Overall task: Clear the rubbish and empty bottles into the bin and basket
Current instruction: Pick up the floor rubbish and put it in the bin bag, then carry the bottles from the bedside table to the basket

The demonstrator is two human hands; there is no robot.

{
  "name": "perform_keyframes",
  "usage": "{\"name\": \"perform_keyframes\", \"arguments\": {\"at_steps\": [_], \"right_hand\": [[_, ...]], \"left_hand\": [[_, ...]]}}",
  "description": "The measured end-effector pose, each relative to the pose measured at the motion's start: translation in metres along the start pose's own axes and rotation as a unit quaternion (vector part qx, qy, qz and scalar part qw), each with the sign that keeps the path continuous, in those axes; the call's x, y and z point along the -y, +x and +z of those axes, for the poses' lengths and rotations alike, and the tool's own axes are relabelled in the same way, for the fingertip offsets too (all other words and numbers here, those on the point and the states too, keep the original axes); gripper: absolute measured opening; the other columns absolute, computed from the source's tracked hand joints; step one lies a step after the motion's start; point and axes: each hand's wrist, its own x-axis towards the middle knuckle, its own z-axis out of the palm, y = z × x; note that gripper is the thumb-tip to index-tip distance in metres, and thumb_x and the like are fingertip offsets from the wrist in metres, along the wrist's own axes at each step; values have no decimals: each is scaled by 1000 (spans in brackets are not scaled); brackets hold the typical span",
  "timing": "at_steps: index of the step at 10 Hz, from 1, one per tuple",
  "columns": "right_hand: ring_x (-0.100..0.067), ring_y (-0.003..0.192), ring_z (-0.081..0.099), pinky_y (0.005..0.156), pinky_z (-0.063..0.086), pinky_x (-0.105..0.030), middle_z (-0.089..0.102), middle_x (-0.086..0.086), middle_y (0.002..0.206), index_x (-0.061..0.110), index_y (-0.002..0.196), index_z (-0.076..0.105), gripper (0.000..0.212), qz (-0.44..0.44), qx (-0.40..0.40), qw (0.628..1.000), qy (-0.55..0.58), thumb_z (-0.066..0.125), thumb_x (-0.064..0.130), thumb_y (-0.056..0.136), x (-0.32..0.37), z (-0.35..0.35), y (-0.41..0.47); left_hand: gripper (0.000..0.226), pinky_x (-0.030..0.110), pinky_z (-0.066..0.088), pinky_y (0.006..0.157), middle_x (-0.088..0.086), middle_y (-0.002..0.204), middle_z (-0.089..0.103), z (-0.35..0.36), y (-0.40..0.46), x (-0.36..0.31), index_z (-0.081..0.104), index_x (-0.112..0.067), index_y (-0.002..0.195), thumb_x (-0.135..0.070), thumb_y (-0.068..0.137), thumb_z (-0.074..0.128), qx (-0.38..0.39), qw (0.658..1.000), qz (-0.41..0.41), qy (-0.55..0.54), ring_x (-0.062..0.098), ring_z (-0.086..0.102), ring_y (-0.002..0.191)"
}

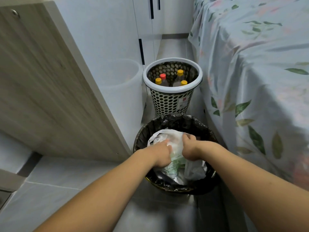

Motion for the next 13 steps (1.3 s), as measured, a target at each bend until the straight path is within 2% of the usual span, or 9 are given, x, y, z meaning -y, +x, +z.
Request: {"name": "perform_keyframes", "arguments": {"at_steps": [2, 4, 5, 7, 8, 9, 10, 11, 13], "right_hand": [[-32, 145, -2, 119, 11, -41, -14, -7, 158, 12, 152, -9, 72, 40, 7, 998, 54, 31, 13, 93, 5, 29, 9], [-33, 145, -6, 119, 6, -45, -12, -5, 159, 16, 152, -4, 73, 35, -4, 996, 83, 31, 13, 89, 7, 30, 7], [-30, 145, -9, 119, 5, -45, -6, 0, 160, 21, 152, 3, 74, 36, -23, 992, 118, 34, 15, 85, 12, 21, -3], [-28, 147, 0, 119, 9, -42, 14, -2, 159, 17, 150, 21, 62, 20, -142, 985, 101, 38, 31, 92, 25, 5, -29], [-27, 147, 4, 119, 11, -42, 16, -4, 158, 14, 150, 23, 61, 20, -168, 981, 97, 39, 31, 93, 32, -6, -49], [-25, 143, 20, 117, 21, -39, 28, -7, 153, 8, 145, 33, 55, 9, -192, 974, 122, 42, 24, 93, 42, -31, -81], [-25, 117, 46, 94, 38, -32, 50, -5, 116, 14, 108, 52, 20, 6, -251, 954, 165, 46, 17, 90, 56, -76, -122], [-24, 125, 42, 104, 32, -31, 47, -8, 129, 8, 128, 47, 36, 6, -267, 949, 170, 47, 17, 94, 76, -140, -180], [-25, 125, 40, 99, 23, -22, 47, -14, 132, 2, 130, 45, 39, -9, -316, 935, 162, 49, 12, 93, 123, -304, -318]], "left_hand": [[46, 42, 42, 101, -4, 162, 1, 14, 14, 13, 43, -17, 134, -11, 90, 52, 22, 999, -6, 37, 28, 38, 135], [54, 44, 44, 102, -5, 159, 15, 14, 9, 14, 43, -18, 137, -24, 87, 61, -28, 999, 2, 24, 24, 42, 133], [49, 42, 48, 94, 1, 144, 35, 3, -3, 15, 49, -15, 127, -27, 82, 65, -45, 999, 8, 26, 26, 50, 121], [35, 34, 51, 66, 11, 106, 63, -27, -33, 17, 59, -11, 112, -6, 77, 56, -35, 999, 11, 6, 25, 61, 87], [38, 33, 51, 60, 10, 99, 63, -46, -47, 21, 59, -10, 113, -6, 76, 50, -46, 999, 27, 1, 25, 61, 85], [10, 32, 43, 58, 9, 91, 58, -74, -64, 19, 54, -9, 89, -6, 83, 46, -119, 992, 38, 7, 27, 59, 83], [11, 37, 48, 76, 6, 103, 54, -114, -86, 9, 52, -12, 94, -19, 95, 43, -233, 970, 68, -1, 25, 56, 96], [18, 36, 47, 93, 4, 115, 52, -174, -118, -11, 52, -12, 111, -20, 98, 43, -314, 942, 122, 5, 20, 49, 109], [37, 39, 28, 114, 11, 136, 44, -353, -221, -65, 43, -6, 132, -16, 97, 39, -373, 911, 155, 83, 28, 37, 131]]}}
